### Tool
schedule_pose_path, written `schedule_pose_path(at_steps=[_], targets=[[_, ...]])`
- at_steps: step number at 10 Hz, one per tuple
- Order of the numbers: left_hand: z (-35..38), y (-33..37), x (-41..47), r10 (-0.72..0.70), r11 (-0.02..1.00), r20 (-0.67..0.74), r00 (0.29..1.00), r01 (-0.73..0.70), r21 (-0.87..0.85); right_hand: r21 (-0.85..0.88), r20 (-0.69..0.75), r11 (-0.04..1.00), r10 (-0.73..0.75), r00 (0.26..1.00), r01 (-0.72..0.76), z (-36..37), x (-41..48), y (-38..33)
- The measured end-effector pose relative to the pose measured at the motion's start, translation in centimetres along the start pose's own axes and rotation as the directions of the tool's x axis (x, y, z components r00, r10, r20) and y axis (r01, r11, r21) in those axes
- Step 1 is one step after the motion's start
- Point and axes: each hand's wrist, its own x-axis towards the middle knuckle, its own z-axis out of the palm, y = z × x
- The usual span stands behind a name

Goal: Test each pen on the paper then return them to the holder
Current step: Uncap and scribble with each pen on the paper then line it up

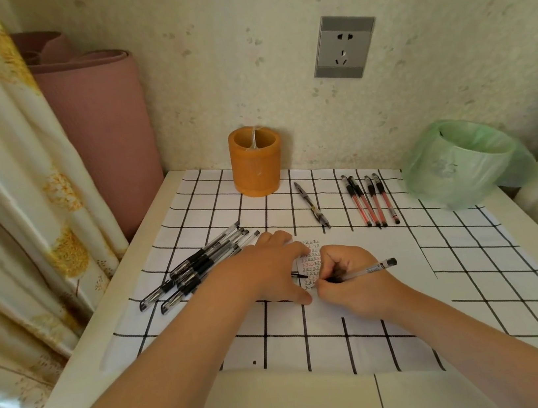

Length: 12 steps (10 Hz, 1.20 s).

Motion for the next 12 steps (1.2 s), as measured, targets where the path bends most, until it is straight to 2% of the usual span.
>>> schedule_pose_path(at_steps=[12], targets=[[-0.14,0.15,-0.20,0.005,1.000,-0.001,1.000,-0.005,-0.017,0.017,-0.004,1.000,0.005,1.000,-0.005,0.11,0.05,0.07]])
